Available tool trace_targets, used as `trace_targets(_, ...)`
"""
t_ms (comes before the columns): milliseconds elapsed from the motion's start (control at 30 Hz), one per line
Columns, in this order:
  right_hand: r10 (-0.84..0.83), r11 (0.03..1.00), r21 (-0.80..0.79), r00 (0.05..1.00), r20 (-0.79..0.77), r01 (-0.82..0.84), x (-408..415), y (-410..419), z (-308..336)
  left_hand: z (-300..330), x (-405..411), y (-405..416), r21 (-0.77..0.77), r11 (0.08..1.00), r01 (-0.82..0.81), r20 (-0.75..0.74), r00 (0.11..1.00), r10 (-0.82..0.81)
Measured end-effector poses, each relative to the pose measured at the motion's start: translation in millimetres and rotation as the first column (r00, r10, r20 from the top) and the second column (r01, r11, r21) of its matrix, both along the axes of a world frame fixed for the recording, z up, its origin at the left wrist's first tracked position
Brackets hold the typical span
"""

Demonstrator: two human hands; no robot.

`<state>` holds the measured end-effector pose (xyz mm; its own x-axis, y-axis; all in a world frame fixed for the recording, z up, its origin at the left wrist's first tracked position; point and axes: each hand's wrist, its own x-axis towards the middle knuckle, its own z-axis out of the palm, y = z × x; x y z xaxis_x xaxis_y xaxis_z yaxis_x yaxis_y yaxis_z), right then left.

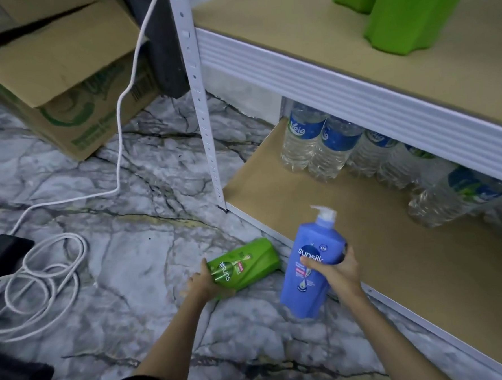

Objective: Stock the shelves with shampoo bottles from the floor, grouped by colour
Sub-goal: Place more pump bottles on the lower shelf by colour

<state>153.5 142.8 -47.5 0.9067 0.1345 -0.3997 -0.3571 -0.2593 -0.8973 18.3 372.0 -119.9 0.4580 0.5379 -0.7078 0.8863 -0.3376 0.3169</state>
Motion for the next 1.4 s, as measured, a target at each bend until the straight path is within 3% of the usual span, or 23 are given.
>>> trace_targets(200,0.044,0.994,0.104,0.999,0.007,-0.045,2.7,3.2,16.9,5.2,-8.2,3.8,0.022,1.000,-0.001,0.071,0.997,-0.001)
trace_targets(400,0.075,0.989,0.123,0.997,0.015,-0.076,-9.2,10.1,24.5,49.1,4.5,19.3,-0.059,0.994,-0.088,0.265,0.959,0.101)
trace_targets(467,0.078,0.988,0.133,0.997,0.030,-0.081,-12.0,13.2,26.8,76.4,18.1,26.6,-0.069,0.991,-0.112,0.378,0.917,0.130)
trace_targets(633,0.056,0.988,0.141,0.995,0.081,-0.067,-16.6,17.9,40.3,123.5,43.7,11.4,0.078,0.994,-0.081,0.593,0.805,0.019)
trace_targets(733,0.031,0.989,0.141,0.993,0.116,-0.048,-14.5,11.8,46.9,118.0,49.6,-11.4,-0.013,0.986,-0.167,0.712,0.691,0.126)
trace_targets(833,0.007,0.991,0.128,0.989,0.146,-0.026,-7.6,-1.0,49.3,105.4,55.7,-35.1,-0.033,0.992,-0.123,0.780,0.617,0.103)
trace_targets(1000,-0.020,0.996,0.087,0.980,0.196,0.003,4.6,-28.1,49.3,89.6,66.2,-73.7,-0.157,0.985,-0.068,0.779,0.604,0.165)
trace_targets(1100,-0.010,0.999,0.044,0.965,0.264,-0.002,6.9,-41.7,49.2,80.5,70.2,-89.8,-0.108,0.991,-0.084,0.792,0.594,0.137)
trace_targets(1300,0.039,0.999,0.011,0.931,0.363,-0.046,2.1,-57.8,60.4,73.7,71.8,-110.2,-0.023,0.997,-0.068,0.708,0.703,0.065)
trace_targets(1400,0.050,0.998,0.021,0.927,0.372,-0.063,-1.8,-62.8,67.8,79.5,66.8,-112.8,-0.022,0.992,-0.121,0.709,0.698,0.101)
